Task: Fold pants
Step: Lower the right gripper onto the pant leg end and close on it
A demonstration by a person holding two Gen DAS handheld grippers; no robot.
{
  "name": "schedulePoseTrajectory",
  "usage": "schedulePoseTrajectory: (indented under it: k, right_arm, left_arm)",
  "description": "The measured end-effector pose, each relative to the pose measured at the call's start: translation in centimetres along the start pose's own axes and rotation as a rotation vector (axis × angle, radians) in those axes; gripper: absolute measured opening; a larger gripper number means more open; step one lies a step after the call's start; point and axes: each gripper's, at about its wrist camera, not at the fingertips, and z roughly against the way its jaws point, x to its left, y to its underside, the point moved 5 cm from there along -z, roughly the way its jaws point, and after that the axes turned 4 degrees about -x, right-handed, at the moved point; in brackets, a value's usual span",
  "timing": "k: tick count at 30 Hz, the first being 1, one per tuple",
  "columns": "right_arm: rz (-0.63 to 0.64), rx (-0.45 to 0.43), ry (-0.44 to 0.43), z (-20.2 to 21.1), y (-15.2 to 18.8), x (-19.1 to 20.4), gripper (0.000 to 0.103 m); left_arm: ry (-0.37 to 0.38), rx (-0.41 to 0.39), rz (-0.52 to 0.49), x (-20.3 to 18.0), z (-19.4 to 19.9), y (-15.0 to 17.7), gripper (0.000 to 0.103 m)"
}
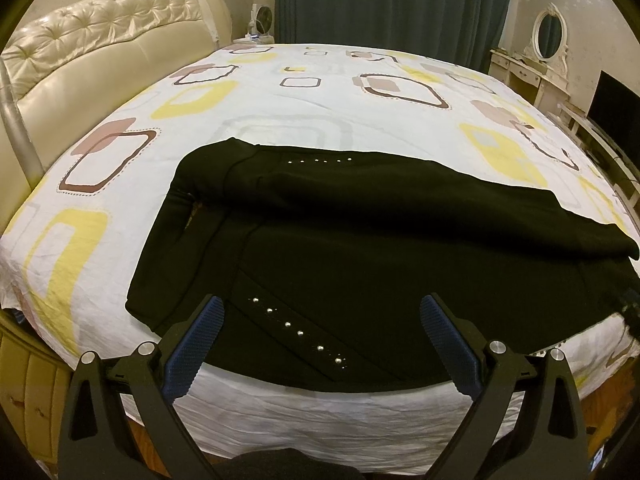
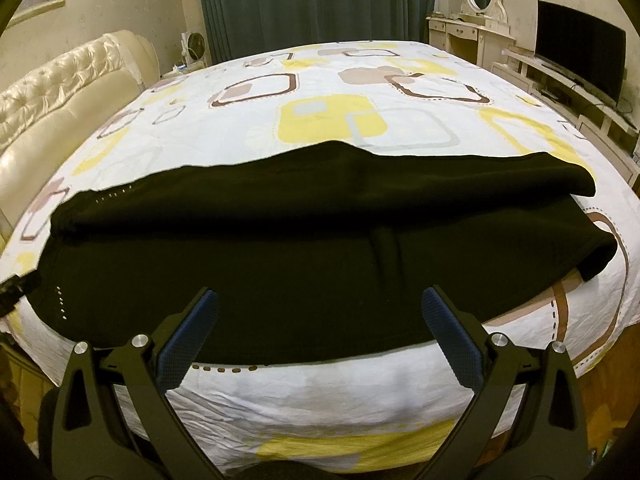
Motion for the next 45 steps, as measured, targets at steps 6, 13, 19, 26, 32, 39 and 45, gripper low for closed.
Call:
schedulePoseTrajectory:
  k: [6, 13, 19, 26, 32, 39, 45]
  right_arm:
    - [-0.231, 0.005, -0.141, 1.6, -1.8, -5.9, 0.101]
    - [-0.857, -0.082, -0.2, 4.5, 1.3, -23.1, 0.101]
    - [-1.172, -0.079, -0.295, 1.7, 4.8, -29.2, 0.101]
    - [-1.314, -0.149, -0.46, -1.1, 3.1, -30.0, 0.093]
    - [-1.407, -0.178, -0.426, -2.5, 3.6, -32.5, 0.045]
    - [-1.089, -0.132, -0.208, -2.1, 1.3, -32.8, 0.005]
    - [-0.494, -0.243, -0.044, 3.3, -3.6, -28.3, 0.005]
  left_arm:
    - [-0.001, 0.014, 0.007, 0.5, -0.3, 0.2, 0.098]
    - [-0.007, 0.032, 0.017, 0.7, -1.0, 0.3, 0.098]
    - [-0.028, 0.048, 0.008, 0.5, -1.6, 0.6, 0.098]
    - [-0.07, 0.093, 0.038, 1.3, -2.8, 1.5, 0.098]
    - [-0.093, 0.101, 0.037, 1.5, -3.3, 1.5, 0.098]
    - [-0.098, 0.105, 0.022, 1.1, -3.9, 1.2, 0.098]
    - [-0.1, 0.109, 0.03, 0.8, -4.3, 1.1, 0.098]
